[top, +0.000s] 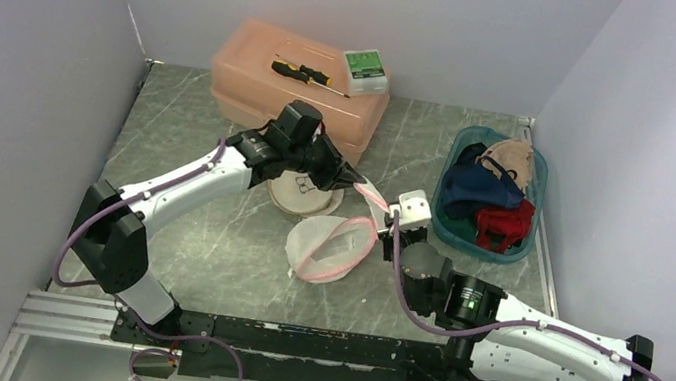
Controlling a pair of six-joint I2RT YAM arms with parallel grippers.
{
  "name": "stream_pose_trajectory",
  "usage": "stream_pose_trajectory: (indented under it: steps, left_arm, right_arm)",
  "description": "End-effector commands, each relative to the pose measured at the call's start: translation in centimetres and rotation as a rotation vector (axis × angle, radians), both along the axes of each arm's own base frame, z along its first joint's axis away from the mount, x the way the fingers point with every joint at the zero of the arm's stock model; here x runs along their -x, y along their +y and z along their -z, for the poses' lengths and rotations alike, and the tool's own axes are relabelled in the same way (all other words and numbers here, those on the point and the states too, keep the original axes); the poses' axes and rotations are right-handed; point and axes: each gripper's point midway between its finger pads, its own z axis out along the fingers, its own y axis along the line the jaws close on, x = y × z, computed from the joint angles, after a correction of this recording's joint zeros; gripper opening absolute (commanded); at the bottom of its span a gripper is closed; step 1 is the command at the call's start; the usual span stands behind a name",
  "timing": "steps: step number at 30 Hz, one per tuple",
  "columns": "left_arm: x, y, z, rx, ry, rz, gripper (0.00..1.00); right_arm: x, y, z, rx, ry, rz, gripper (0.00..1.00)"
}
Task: Unzip the laundry bag and remove the bra
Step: Close the laundry bag at the center of the board.
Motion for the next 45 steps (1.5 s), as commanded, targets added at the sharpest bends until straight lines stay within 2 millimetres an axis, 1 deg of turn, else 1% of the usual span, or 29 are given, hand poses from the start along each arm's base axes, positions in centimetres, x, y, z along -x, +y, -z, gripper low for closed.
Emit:
stream_pose_trajectory:
  steps: [1,5,6,7,8,10,12,16,19,21,23,24,25,28,29,32,34,36,38,41,45]
  left_arm:
    - [0.8,0.2,-2.2,0.046,-0.082,0.044,0.03]
    - [1.1,0.5,-2.2,0.043,-0.103,0.047,0.03]
    - [1.2,0.6,-2.3,0.041,-0.109,0.051,0.03]
    - [1.2,0.7,-2.4,0.039,-0.117,0.056,0.03]
    - [1.3,0.7,-2.5,0.035,-0.130,0.063,0.03]
    - [1.6,0.9,-2.7,0.026,-0.164,0.086,0.03]
    - [2.0,1.2,-2.8,0.012,-0.203,0.112,0.03]
    - [3.0,1.9,-3.2,-0.003,-0.283,0.186,0.03]
    - [3.7,2.8,-3.3,-0.011,-0.350,0.235,0.03]
    - [4.2,3.5,-3.2,-0.028,-0.406,0.261,0.02]
    - [4.8,4.2,-3.1,-0.047,-0.462,0.285,0.03]
    - [5.1,4.5,-2.9,-0.056,-0.489,0.298,0.03]
    - [5.5,4.8,-2.5,-0.065,-0.504,0.309,0.03]
    - [6.3,5.4,-2.0,-0.064,-0.566,0.341,0.03]
    - [6.6,5.5,-1.8,-0.058,-0.580,0.351,0.03]
    - [7.2,5.9,-1.5,-0.043,-0.607,0.359,0.03]
    - [7.3,6.1,-1.4,-0.031,-0.611,0.360,0.03]
    - [7.4,6.1,-1.7,-0.010,-0.615,0.361,0.03]
    - [7.6,6.0,-2.1,0.017,-0.611,0.363,0.03]
    - [7.6,5.6,-3.0,0.074,-0.606,0.357,0.03]
    - [7.5,5.1,-4.3,0.170,-0.596,0.334,0.03]
  right_arm:
    - [0.3,0.5,-1.1,-0.054,0.003,-0.019,0.02]
    - [1.2,1.7,-1.2,-0.070,0.049,-0.102,0.64]
    - [1.4,1.9,-1.3,-0.081,0.064,-0.116,0.74]
    - [1.7,2.3,-1.6,-0.092,0.081,-0.141,0.91]
    - [2.0,2.7,-1.9,-0.104,0.098,-0.160,0.99]
    - [2.7,3.1,-2.3,-0.131,0.138,-0.198,1.00]
    - [3.2,3.4,-3.4,-0.179,0.154,-0.226,1.00]
    - [4.0,3.2,-5.3,-0.297,0.163,-0.258,1.00]
    - [3.6,2.8,-5.2,-0.354,0.193,-0.232,1.00]
    - [2.9,2.5,-4.3,-0.387,0.229,-0.212,1.00]
    - [2.3,2.5,-2.9,-0.440,0.293,-0.228,0.98]
    - [1.7,2.2,-2.1,-0.472,0.321,-0.223,0.97]
    - [1.5,2.2,-0.6,-0.490,0.363,-0.237,0.96]
    - [0.5,2.0,1.9,-0.558,0.446,-0.261,0.93]
    - [0.0,1.9,2.3,-0.582,0.452,-0.267,0.92]
    - [-0.4,2.4,4.0,-0.643,0.507,-0.316,0.85]
    - [-0.6,2.7,5.2,-0.656,0.525,-0.347,0.78]
    - [-0.9,2.7,6.9,-0.623,0.526,-0.356,0.70]
    - [-0.9,2.7,8.4,-0.565,0.509,-0.380,0.65]
    - [-0.9,2.5,9.8,-0.519,0.467,-0.402,0.64]
    - [-1.5,2.4,11.1,-0.502,0.416,-0.387,0.71]
